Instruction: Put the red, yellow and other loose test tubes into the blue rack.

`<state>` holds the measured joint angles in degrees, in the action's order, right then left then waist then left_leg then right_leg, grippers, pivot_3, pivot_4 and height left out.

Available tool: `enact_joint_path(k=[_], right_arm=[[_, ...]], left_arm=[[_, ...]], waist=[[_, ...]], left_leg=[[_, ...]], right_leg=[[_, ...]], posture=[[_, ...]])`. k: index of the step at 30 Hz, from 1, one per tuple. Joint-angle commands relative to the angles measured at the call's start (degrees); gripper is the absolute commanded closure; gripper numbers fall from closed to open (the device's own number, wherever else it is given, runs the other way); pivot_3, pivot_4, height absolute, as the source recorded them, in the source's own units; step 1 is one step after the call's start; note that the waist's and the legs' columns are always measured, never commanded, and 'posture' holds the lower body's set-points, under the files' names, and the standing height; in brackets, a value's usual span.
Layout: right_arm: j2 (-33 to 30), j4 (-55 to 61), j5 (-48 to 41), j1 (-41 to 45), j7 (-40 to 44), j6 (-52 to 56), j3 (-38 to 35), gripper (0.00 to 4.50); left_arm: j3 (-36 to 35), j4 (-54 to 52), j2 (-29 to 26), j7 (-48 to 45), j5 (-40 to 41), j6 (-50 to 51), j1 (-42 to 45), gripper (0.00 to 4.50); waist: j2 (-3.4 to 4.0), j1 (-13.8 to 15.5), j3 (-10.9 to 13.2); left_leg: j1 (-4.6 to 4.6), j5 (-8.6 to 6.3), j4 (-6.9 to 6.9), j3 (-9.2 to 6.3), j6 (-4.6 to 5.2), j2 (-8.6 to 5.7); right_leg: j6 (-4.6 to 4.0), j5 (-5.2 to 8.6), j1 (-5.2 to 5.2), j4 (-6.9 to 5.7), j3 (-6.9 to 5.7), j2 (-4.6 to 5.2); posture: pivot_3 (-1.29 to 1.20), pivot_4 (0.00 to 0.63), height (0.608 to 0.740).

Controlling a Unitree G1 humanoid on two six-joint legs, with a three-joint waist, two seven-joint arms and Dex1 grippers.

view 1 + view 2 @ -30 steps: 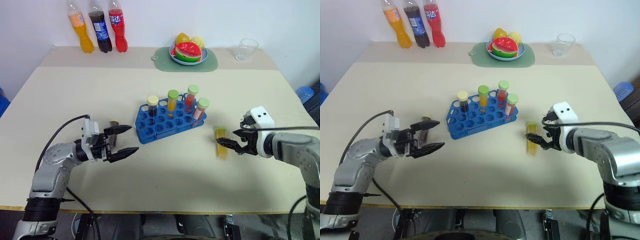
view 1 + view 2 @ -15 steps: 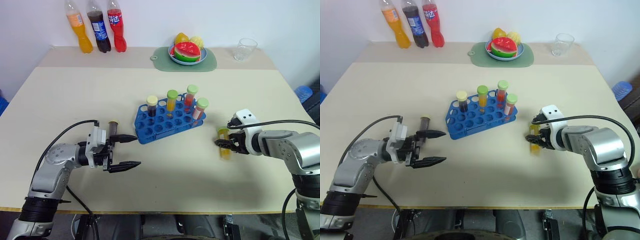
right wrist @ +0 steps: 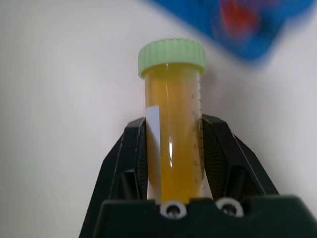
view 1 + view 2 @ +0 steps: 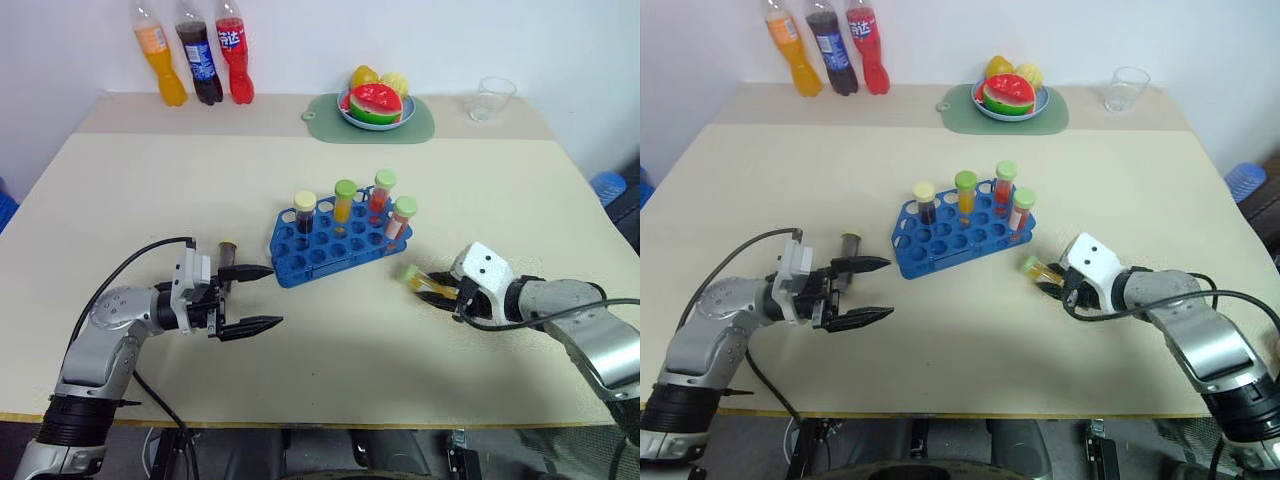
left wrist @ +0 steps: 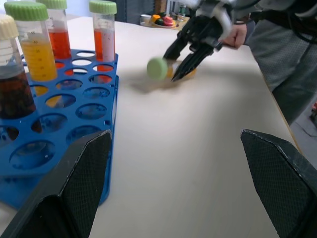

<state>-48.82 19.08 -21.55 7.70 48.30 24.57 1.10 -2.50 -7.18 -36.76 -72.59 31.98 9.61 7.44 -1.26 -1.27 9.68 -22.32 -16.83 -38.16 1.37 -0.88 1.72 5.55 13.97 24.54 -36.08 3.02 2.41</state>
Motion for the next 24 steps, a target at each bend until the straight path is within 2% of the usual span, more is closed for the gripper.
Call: enact_joint_path(k=[1,3,6,13,18,24], right_arm=[[6.7,2.1,-6.9,2.5,5.1,-10.5,-4.2,2.95],[11.8,0.6,-8.1,4.9,5.8,-14.1,-3.4,2.95],[19.2,-3.0,-6.5,9.0,1.9,-15.9,-1.7,2.95],[31.5,-17.2,-0.4,13.9,-1.7,-25.7,1.6,2.95],[36.7,-25.1,2.6,15.3,-3.3,-32.1,2.2,2.95],[38.4,-33.0,4.3,17.2,-4.4,-37.7,1.1,2.95]], left_arm=[[-1.3,-0.4,0.1,0.2,0.9,-0.4,0.7,0.19],[-1.3,-0.1,0.4,0.5,0.9,-0.3,1.1,0.19],[-1.7,0.2,0.8,0.7,1.4,0.2,1.6,0.19],[-2.4,0.3,1.0,1.4,1.8,0.4,1.3,0.19],[-2.9,-0.4,0.8,2.2,2.3,0.4,0.6,0.19],[-3.3,-1.1,0.7,2.9,2.4,0.2,-0.2,0.19]], waist=[[-0.01,0.1,0.0],[0.00,0.1,0.0],[0.01,0.2,0.0],[0.03,0.4,0.0],[0.05,0.2,0.0],[0.06,0.2,0.0]], left_leg=[[0.01,0.00,-0.01,-0.03,0.00,0.01],[0.02,0.00,-0.01,-0.05,0.00,0.05],[0.01,0.00,-0.02,-0.06,0.00,0.05],[0.00,0.00,-0.02,-0.05,-0.01,0.01],[0.00,0.00,-0.01,-0.04,-0.01,0.00],[0.02,0.01,-0.01,-0.04,-0.01,0.01]], right_leg=[[0.01,-0.01,-0.01,-0.02,-0.01,-0.03],[0.03,-0.02,-0.01,-0.03,-0.01,-0.08],[0.02,-0.02,-0.01,-0.05,-0.01,-0.05],[0.01,-0.03,-0.01,-0.07,-0.04,0.03],[0.01,-0.03,-0.01,-0.10,-0.04,0.06],[0.01,-0.04,-0.01,-0.13,-0.04,0.07]], posture=[[0.00,0.150,0.740],[0.00,0.150,0.740],[0.00,0.150,0.740],[0.00,0.150,0.740],[0.00,0.150,0.740],[0.00,0.150,0.740]])
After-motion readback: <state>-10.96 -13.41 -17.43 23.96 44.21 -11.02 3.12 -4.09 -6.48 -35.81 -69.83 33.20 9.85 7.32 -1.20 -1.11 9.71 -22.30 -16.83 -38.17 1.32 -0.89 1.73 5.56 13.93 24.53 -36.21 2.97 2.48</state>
